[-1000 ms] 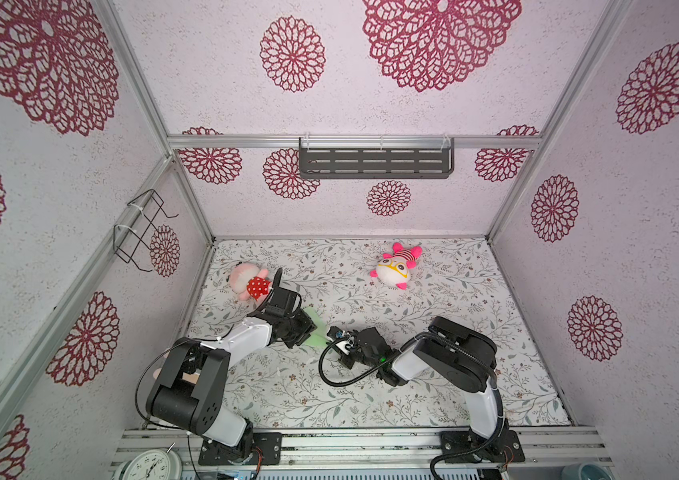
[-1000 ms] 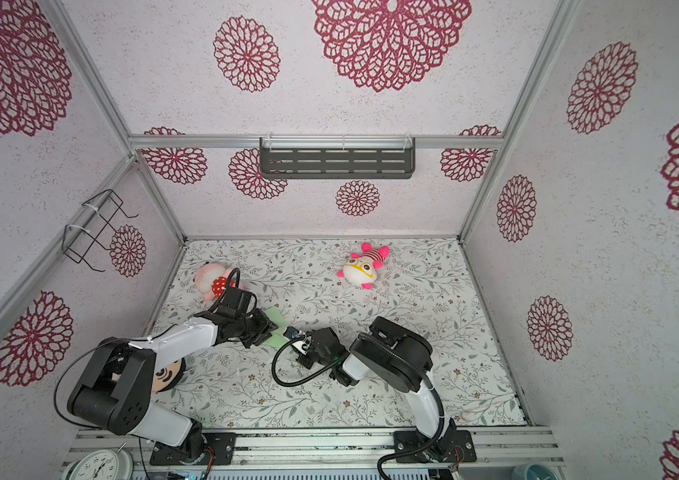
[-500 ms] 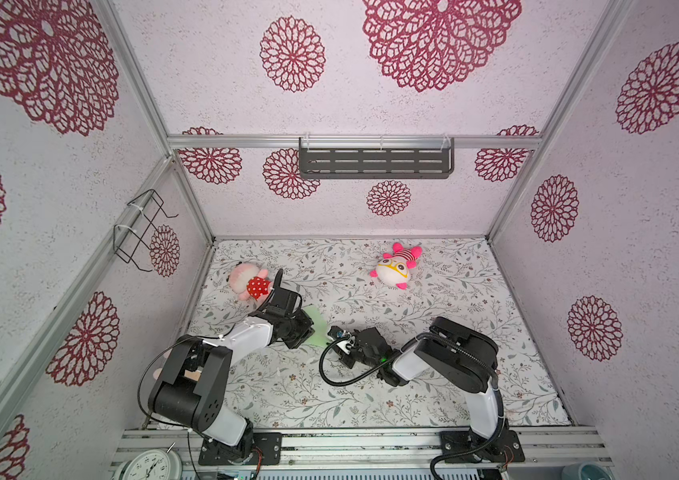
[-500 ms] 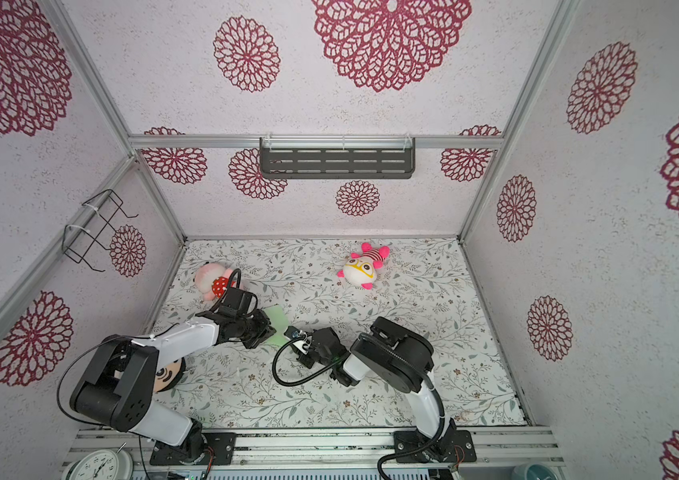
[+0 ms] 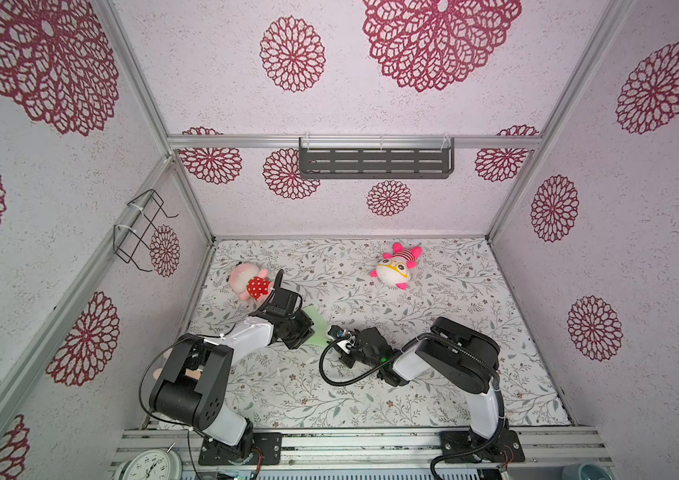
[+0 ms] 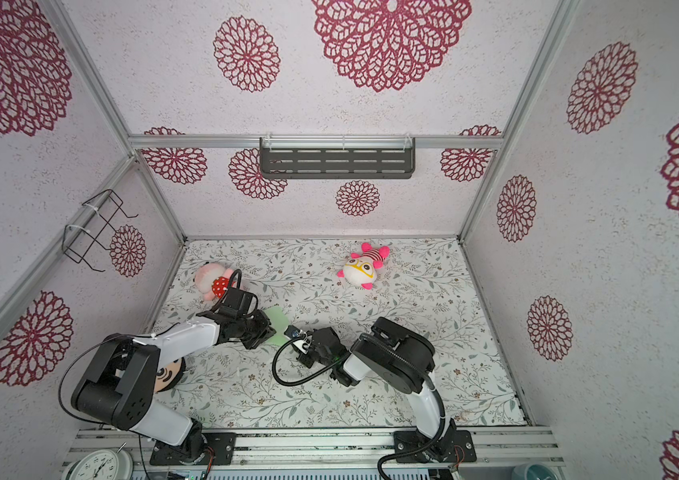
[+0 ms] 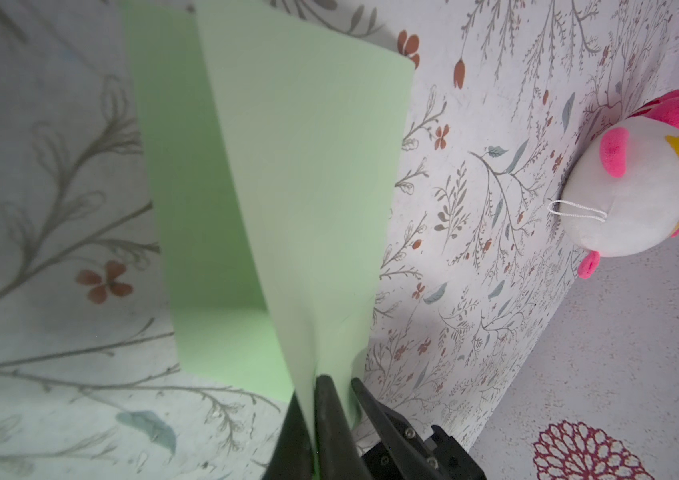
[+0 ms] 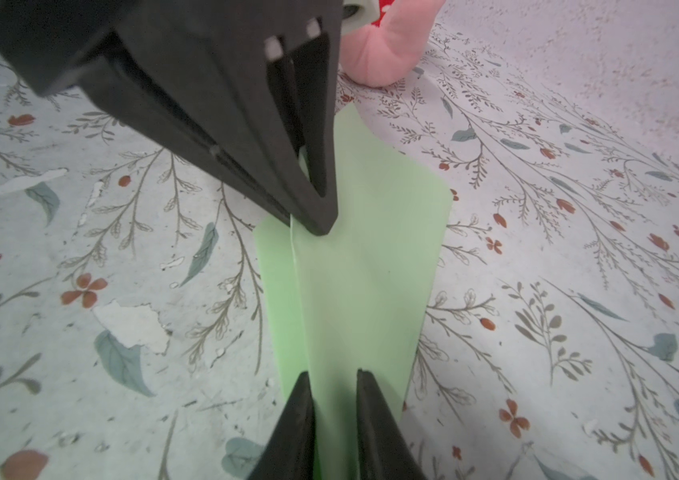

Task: Fold a paper plane with a square sheet of paper (pick it up from the middle)

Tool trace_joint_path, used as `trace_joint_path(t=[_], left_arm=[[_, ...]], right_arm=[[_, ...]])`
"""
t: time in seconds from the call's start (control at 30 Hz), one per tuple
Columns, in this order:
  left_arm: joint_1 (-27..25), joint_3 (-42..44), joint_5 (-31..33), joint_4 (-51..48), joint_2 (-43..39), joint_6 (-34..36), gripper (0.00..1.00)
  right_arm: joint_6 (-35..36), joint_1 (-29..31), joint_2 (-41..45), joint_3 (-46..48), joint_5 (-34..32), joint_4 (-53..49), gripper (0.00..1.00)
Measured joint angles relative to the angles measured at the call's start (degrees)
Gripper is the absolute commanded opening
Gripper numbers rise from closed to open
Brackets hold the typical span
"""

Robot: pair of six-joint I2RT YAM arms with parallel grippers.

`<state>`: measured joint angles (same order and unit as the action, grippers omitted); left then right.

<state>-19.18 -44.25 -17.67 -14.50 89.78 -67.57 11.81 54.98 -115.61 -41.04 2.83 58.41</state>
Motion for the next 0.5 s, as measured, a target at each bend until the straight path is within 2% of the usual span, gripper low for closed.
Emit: trace_joint_path(t=[0.13, 0.23, 0.37, 0.5], left_arm=[[0.0, 0.0, 0.0, 0.0, 0.0, 0.0, 0.1], [0.0, 0.0, 0.0, 0.0, 0.0, -0.1, 0.16], [0.3, 0.0, 0.0, -0.6, -0.4, -0.1, 0.31], [2.4, 0.1, 0.4, -1.4, -4.2, 0.2, 0.46]], right_arm=[[-0.6, 0.0, -0.1, 0.0, 0.3, 0.1, 0.18], [-1.5, 0.0, -0.1, 0.0, 0.5, 0.2, 0.13], [-2.9, 0.0, -0.1, 0.0, 1.5, 0.3, 0.09], [-5.5, -0.4, -0.2, 0.0, 3.2, 0.5, 0.08]])
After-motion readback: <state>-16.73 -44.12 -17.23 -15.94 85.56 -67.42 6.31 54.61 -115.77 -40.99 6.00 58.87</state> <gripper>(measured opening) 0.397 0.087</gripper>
